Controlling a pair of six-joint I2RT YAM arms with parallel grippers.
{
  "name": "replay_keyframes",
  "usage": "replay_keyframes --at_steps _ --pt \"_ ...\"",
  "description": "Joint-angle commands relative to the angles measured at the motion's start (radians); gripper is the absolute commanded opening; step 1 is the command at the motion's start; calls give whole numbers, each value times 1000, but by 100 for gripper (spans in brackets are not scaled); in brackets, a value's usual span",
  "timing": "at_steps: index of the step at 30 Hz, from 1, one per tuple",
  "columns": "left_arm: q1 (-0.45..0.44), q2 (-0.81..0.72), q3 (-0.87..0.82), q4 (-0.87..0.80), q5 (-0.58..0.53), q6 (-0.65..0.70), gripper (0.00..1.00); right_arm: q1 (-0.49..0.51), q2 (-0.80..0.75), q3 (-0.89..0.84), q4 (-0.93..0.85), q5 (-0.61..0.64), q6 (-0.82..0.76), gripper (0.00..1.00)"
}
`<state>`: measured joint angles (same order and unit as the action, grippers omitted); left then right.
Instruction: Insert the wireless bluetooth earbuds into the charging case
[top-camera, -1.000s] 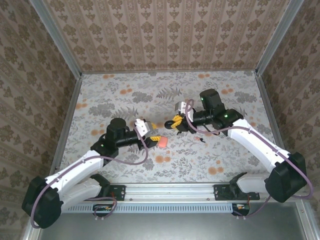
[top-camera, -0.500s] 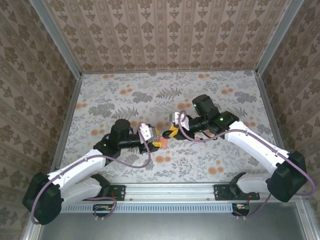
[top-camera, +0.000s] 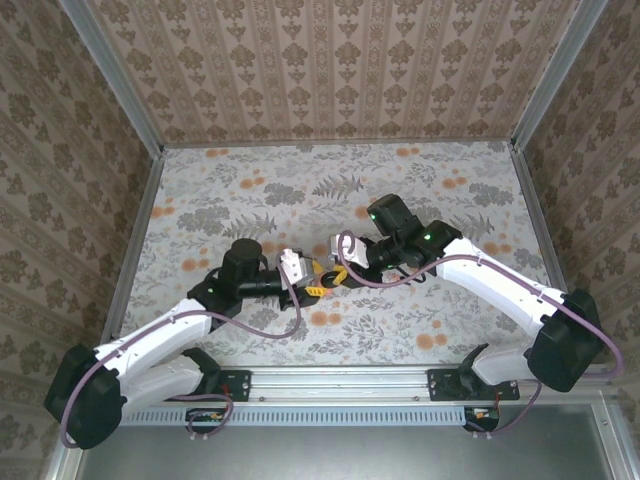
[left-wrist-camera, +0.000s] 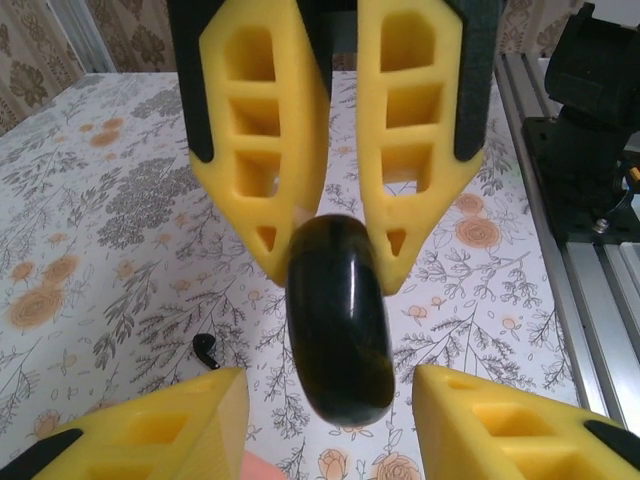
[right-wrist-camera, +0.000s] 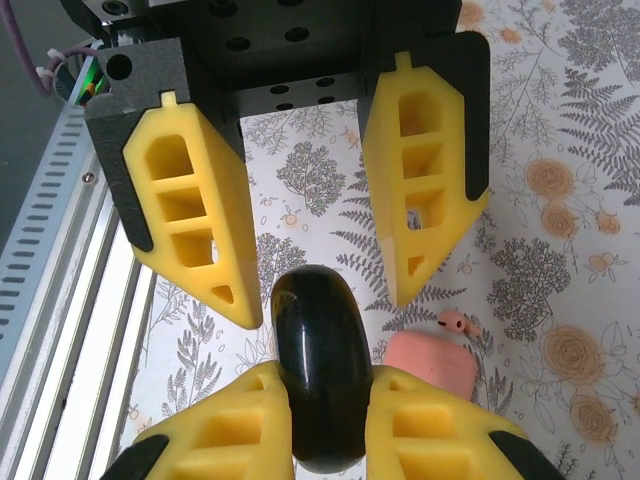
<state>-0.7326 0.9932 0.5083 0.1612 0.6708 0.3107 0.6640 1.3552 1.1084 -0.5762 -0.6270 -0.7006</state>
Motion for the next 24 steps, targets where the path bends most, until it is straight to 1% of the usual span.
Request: replay_keyframes --at_steps 1,4,7,9,12,14,24 --pt "-7 0 38 10 40 -4 47 7 6 30 -7 -6 -12 13" --pt "-11 1 39 13 48 -10 46 8 4 28 0 -16 -7 13" --pt "-13 6 41 11 50 -11 40 9 2 21 17 -21 -6 13" --pt "-12 8 42 9 49 -11 38 9 2 23 18 -26 -5 13" --pt "-12 10 42 11 49 -13 39 9 3 24 25 -34 -5 13" --pt "-13 11 42 12 46 -15 42 9 4 25 26 -40 -4 13" --pt "-16 15 45 17 50 -25 41 9 15 16 36 -71 6 13"
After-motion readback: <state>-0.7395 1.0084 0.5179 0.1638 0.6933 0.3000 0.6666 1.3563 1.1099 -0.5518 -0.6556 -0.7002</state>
